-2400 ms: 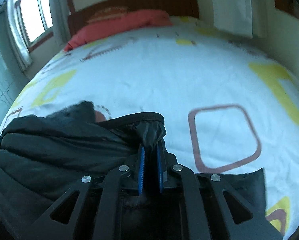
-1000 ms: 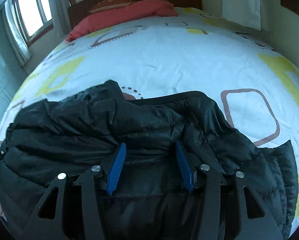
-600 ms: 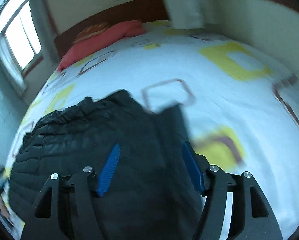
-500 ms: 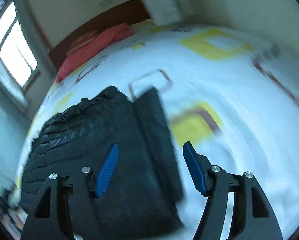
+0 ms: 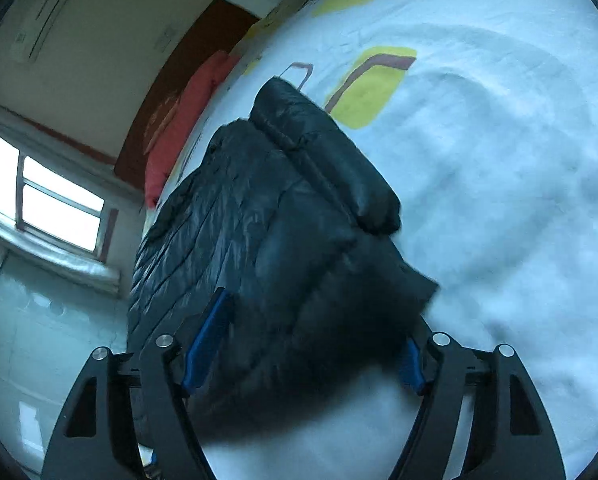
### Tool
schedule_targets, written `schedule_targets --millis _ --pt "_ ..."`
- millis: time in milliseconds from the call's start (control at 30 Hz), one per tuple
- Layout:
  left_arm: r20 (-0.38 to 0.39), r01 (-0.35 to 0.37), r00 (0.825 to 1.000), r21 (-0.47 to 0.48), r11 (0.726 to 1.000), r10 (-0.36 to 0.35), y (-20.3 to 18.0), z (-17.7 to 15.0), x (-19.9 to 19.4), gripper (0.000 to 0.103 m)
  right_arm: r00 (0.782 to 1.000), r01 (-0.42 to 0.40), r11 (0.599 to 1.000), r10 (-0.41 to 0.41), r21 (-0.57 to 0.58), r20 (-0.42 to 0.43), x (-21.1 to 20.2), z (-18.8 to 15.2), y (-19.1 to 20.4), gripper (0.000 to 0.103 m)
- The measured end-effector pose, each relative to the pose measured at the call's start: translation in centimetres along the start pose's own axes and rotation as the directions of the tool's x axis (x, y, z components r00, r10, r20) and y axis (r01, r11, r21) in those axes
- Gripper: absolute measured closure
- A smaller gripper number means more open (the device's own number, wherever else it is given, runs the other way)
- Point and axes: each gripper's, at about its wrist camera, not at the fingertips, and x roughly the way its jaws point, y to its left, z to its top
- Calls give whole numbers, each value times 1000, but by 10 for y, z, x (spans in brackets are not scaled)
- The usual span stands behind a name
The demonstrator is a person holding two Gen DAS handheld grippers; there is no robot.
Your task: Fold large clothes
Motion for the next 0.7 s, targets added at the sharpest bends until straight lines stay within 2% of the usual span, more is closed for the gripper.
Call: schedule_targets --millis 33,67,100,167,200,300,700 --pt "17 -24 1000 4 1000 24 0 -1 0 42 1000 9 1000 -9 -11 21 2 -1 4 34" --pt "12 -19 1000 6 1000 19 0 -1 4 56 1000 8 1000 -8 -14 19 5 -2 5 49" --pt "11 -15 1000 -8 1000 15 1 -1 5 59 1000 -16 1000 16 -9 15 7 -3 6 61" --pt "23 6 1000 -21 1000 -6 2 -3 2 74 999 -42 999 43 -27 19 1 -5 8 73" --pt "30 6 1000 2 1000 -6 -1 -5 -3 75 999 -48 998 49 -40 16 -2 -5 10 78" --pt "46 1 999 45 999 -3 -4 -11 -17 81 998 -52 996 54 -78 29 -15 -10 19 82" --pt "24 26 999 -18 1000 -25 34 -37 -87 82 997 -77 994 76 -78 -22 -65 -37 -2 82"
